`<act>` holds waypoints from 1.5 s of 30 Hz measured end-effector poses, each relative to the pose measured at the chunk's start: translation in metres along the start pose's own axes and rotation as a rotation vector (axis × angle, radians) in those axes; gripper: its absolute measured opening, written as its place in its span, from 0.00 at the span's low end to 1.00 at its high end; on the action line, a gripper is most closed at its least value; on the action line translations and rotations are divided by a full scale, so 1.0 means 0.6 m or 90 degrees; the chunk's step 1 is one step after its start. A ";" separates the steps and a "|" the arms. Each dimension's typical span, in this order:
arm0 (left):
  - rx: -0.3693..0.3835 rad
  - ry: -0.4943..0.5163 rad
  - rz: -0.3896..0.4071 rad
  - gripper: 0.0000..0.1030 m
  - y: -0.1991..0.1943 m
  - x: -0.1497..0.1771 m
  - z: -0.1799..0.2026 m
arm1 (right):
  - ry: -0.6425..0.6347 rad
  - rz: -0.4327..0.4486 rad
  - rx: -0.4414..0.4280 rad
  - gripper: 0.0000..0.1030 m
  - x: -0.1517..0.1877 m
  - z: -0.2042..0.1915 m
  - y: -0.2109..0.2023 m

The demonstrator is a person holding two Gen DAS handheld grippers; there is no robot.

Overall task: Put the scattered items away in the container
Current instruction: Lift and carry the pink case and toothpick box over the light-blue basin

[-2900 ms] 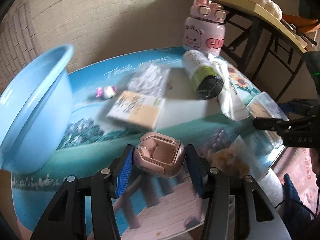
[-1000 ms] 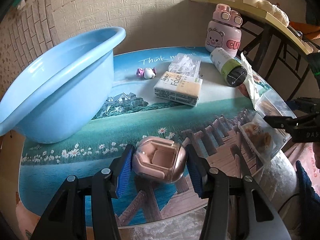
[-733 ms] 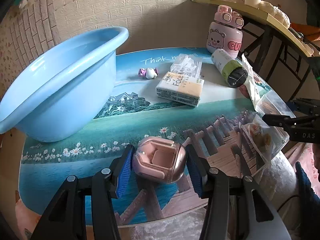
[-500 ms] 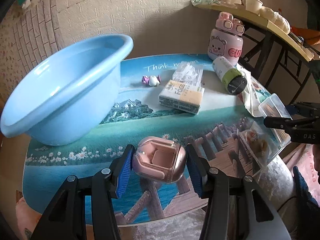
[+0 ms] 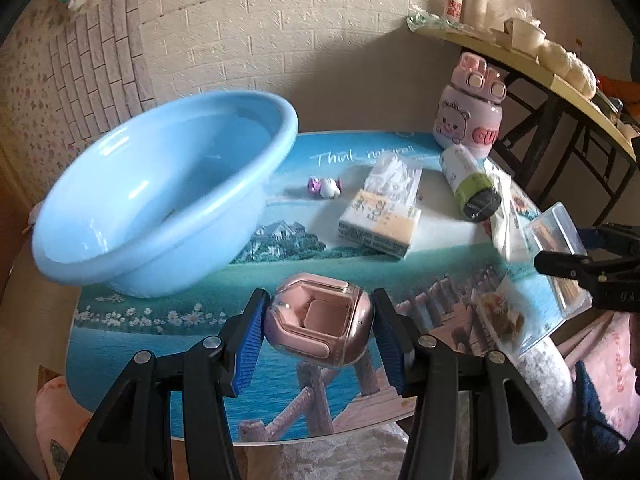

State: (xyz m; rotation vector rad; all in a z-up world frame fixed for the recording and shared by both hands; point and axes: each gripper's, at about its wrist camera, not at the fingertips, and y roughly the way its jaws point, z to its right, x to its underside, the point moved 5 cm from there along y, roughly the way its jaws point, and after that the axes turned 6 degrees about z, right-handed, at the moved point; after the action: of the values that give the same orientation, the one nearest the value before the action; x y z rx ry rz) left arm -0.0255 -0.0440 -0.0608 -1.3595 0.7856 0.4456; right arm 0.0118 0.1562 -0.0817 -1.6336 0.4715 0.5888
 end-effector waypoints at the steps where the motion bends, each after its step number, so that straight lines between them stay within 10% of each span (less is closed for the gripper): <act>1: -0.003 -0.002 0.003 0.48 -0.004 -0.004 0.000 | -0.003 0.002 -0.002 0.60 -0.004 -0.004 -0.002; 45: -0.136 -0.056 0.063 0.48 -0.072 -0.133 -0.188 | -0.139 0.059 -0.141 0.60 -0.205 -0.237 -0.020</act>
State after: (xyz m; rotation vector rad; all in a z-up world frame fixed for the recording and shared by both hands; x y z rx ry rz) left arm -0.0765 -0.1489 0.0247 -1.4917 0.7515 0.6780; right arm -0.0618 0.0139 0.0175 -1.7378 0.3303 0.9041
